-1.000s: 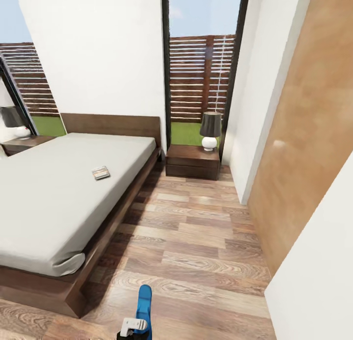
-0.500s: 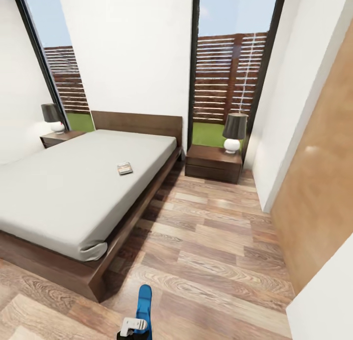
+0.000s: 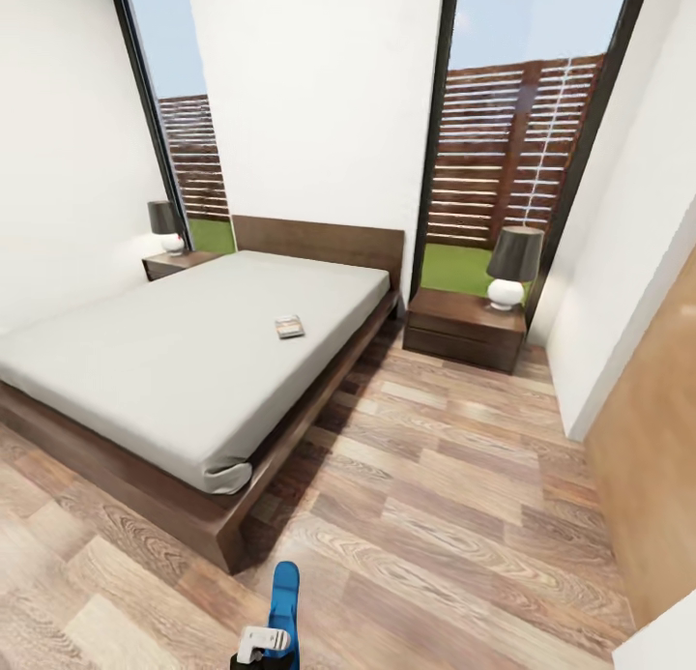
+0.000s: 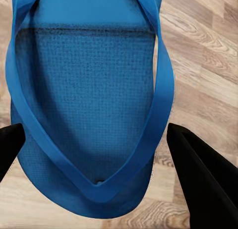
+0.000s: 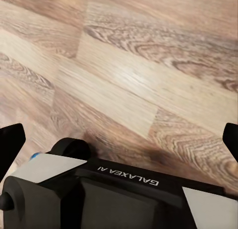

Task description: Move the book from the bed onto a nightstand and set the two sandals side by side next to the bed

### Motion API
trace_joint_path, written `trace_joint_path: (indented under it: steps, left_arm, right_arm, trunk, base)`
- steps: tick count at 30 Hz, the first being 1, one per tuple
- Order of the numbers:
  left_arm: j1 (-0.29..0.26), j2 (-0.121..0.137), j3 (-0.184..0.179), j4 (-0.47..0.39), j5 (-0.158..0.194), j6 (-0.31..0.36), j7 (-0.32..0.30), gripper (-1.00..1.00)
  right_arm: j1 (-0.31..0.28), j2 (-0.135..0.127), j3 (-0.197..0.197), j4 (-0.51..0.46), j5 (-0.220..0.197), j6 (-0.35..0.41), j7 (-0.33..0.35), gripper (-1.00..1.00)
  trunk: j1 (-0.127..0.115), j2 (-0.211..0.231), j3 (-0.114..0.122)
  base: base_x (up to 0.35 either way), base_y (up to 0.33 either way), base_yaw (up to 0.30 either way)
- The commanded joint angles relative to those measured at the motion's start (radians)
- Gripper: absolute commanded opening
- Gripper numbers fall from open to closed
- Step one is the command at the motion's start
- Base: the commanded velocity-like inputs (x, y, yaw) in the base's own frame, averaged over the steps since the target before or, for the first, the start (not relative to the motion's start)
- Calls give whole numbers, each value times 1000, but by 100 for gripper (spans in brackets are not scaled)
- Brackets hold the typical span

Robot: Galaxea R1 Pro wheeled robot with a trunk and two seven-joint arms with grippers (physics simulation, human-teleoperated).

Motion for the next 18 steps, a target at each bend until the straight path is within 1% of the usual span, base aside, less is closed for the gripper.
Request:
trace_joint_path:
  steps: [1,18]
  left_arm:
    - [-1,0,0,2,6,-2,-3,-100]
    - [-1,0,0,2,6,-2,-3,-100]
  right_arm:
    - [0,-1,8,-2,-11,7,3,100]
    - [0,-1,8,-2,-11,7,2,100]
  trunk:
    - [0,0,-1]
    - [0,0,-1]
  base:
    - [0,0,290]
    - [0,0,290]
